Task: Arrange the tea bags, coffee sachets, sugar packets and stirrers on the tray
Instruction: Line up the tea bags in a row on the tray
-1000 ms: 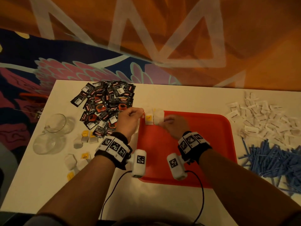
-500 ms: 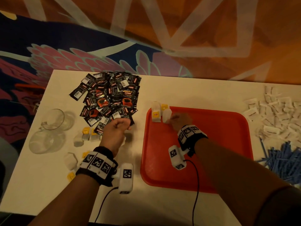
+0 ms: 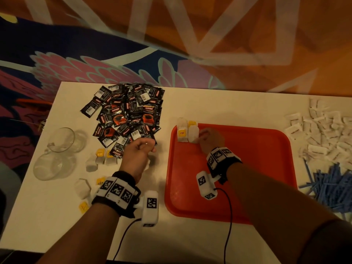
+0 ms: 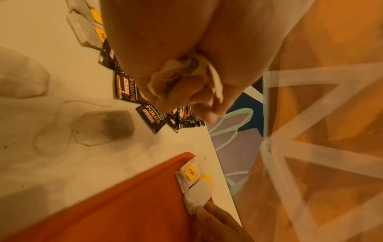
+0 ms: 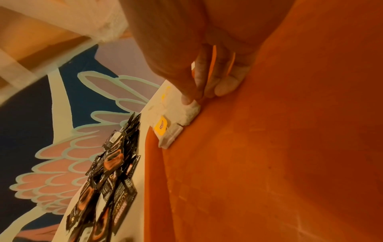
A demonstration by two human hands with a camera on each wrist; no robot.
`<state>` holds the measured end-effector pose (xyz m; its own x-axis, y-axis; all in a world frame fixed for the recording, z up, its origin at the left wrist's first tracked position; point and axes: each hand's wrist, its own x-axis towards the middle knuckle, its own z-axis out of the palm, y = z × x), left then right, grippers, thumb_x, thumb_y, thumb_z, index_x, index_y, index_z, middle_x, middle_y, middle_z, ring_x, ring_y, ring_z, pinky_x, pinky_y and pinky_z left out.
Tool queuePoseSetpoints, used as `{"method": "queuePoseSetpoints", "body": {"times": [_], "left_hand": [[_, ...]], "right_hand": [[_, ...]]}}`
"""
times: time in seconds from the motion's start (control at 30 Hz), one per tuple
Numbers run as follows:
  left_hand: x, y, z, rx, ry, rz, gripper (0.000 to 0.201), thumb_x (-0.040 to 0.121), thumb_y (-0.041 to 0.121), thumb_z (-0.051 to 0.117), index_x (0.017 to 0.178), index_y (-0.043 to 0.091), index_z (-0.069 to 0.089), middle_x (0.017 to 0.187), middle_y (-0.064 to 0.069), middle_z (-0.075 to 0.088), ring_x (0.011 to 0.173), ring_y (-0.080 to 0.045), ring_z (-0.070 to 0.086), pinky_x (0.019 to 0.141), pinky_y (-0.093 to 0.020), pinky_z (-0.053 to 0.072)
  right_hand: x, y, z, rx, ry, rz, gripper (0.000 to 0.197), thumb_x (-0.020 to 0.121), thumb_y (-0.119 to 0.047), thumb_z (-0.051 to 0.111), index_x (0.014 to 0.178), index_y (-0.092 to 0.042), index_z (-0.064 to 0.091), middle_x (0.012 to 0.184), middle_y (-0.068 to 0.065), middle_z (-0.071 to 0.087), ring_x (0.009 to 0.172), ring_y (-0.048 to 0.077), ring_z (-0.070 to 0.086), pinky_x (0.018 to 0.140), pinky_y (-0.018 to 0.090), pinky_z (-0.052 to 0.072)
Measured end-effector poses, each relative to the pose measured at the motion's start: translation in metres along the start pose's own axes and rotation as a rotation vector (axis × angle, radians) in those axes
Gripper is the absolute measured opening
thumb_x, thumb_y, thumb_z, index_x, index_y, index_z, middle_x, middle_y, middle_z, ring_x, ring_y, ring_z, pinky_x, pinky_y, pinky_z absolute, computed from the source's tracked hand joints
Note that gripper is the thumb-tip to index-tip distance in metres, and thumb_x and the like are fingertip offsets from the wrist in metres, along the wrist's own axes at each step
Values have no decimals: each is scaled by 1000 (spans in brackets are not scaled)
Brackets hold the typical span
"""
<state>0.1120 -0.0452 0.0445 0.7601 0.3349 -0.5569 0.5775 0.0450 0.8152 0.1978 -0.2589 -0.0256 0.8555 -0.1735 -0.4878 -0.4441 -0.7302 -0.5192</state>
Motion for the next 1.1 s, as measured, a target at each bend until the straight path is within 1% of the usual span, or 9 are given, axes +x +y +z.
{"method": "queuePoseSetpoints", "body": {"times": [0.1, 0.27, 0.33, 0.43, 0.5, 0.6, 0.87, 1.0, 1.1], "left_hand": [[0, -3, 1, 6, -3, -1, 12, 97, 14, 61, 91, 18, 71, 74, -1, 64, 62, -7, 53, 67, -29, 41], [-4, -1, 8, -15, -17, -11, 20, 102, 23, 54, 94, 14, 70, 74, 0, 62, 69, -13, 52, 64, -28, 42], [-6, 3, 12, -68, -46, -60, 32, 104, 35, 48, 93, 13, 70, 71, 2, 61, 60, -14, 49, 56, -27, 39], [-13, 14, 24, -203, -120, -145, 45, 105, 45, 40, 92, 11, 68, 66, 2, 60, 45, -13, 42, 39, -19, 31], [-19, 23, 34, -285, -177, -172, 53, 104, 51, 36, 91, 10, 67, 64, 0, 58, 39, -12, 39, 34, -16, 26], [-30, 32, 50, -312, -251, -149, 65, 101, 61, 29, 95, 7, 66, 65, -3, 57, 38, -14, 36, 34, -14, 25], [-65, 53, 77, -380, -413, -194, 69, 89, 79, 26, 72, 19, 56, 70, -11, 51, 30, -13, 38, 31, -13, 26], [-73, 55, 82, -383, -485, -146, 69, 84, 83, 31, 61, 22, 52, 67, -7, 41, 32, -12, 31, 36, -15, 20], [-81, 56, 84, -341, -493, -63, 62, 92, 72, 39, 68, 17, 52, 54, -3, 41, 34, -12, 31, 35, -14, 19]], "right_hand": [[-6, 2, 0, -7, -23, -28, 30, 95, -13, 46, 112, -25, 66, 124, 2, 63, 112, 22, 58, 96, 36, 49], [-15, 10, -10, 44, 8, -9, 35, 94, -18, 58, 129, -23, 58, 137, 2, 55, 127, 24, 49, 107, 39, 41], [-20, 13, -16, 48, 12, -22, 37, 92, -25, 62, 129, -25, 57, 133, 0, 57, 124, 22, 51, 103, 36, 43], [-35, 9, -30, 62, 4, -152, 22, 93, -23, 58, 115, -24, 63, 111, -5, 64, 92, 11, 59, 68, 14, 44], [-52, 0, -43, 121, -27, -312, 17, 93, -14, 55, 103, -23, 66, 99, -7, 64, 74, 3, 56, 57, 11, 41], [-84, -15, -65, 267, -114, -495, 16, 88, -9, 65, 98, -20, 70, 95, -5, 68, 76, 4, 61, 68, 18, 53], [-137, -28, -103, 181, -234, -852, 20, 77, -9, 79, 96, -16, 78, 90, -5, 68, 79, -1, 56, 70, 5, 37], [-145, -25, -114, 300, -168, -753, 6, 82, -13, 74, 86, -17, 76, 90, 0, 71, 84, 12, 63, 76, 21, 47], [-148, -22, -126, 445, -129, -733, 9, 87, -12, 68, 84, -20, 69, 84, -5, 70, 79, 9, 64, 73, 26, 50]]}}
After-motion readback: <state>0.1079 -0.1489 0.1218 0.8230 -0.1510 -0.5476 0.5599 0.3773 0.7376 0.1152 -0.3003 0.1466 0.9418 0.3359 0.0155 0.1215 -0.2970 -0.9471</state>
